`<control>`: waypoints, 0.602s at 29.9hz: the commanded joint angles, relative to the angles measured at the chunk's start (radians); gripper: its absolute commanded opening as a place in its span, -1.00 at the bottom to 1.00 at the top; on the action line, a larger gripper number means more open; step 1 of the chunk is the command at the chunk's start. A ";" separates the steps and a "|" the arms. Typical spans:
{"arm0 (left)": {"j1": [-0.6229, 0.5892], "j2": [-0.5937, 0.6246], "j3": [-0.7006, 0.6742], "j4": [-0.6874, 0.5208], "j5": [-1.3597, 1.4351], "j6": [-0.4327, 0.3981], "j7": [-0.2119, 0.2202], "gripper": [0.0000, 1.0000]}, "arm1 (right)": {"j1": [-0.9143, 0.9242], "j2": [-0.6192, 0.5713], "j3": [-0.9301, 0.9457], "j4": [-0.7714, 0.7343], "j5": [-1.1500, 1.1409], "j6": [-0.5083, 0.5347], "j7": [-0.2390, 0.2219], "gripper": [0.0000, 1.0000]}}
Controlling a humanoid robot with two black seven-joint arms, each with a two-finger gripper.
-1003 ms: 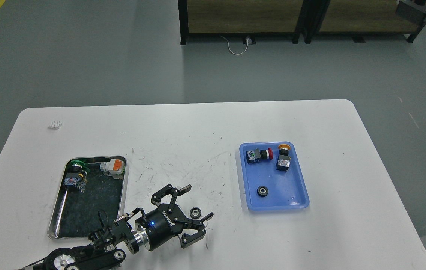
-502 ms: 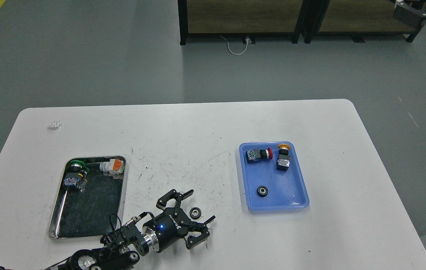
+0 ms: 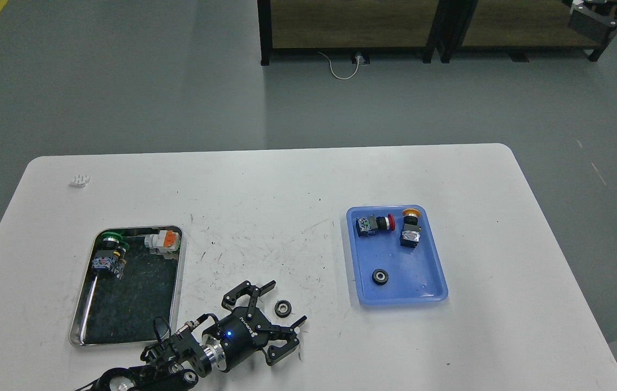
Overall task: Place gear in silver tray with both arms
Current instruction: 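Close the left gripper on the black gear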
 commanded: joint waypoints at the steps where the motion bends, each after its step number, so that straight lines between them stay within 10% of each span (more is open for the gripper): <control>1: 0.002 0.001 0.000 0.000 -0.007 0.000 0.000 0.80 | -0.001 0.001 0.000 -0.001 0.000 -0.001 0.000 0.96; 18: 0.002 -0.001 0.003 -0.012 -0.010 0.000 0.000 0.16 | -0.001 0.001 0.000 -0.008 0.000 -0.001 -0.001 0.96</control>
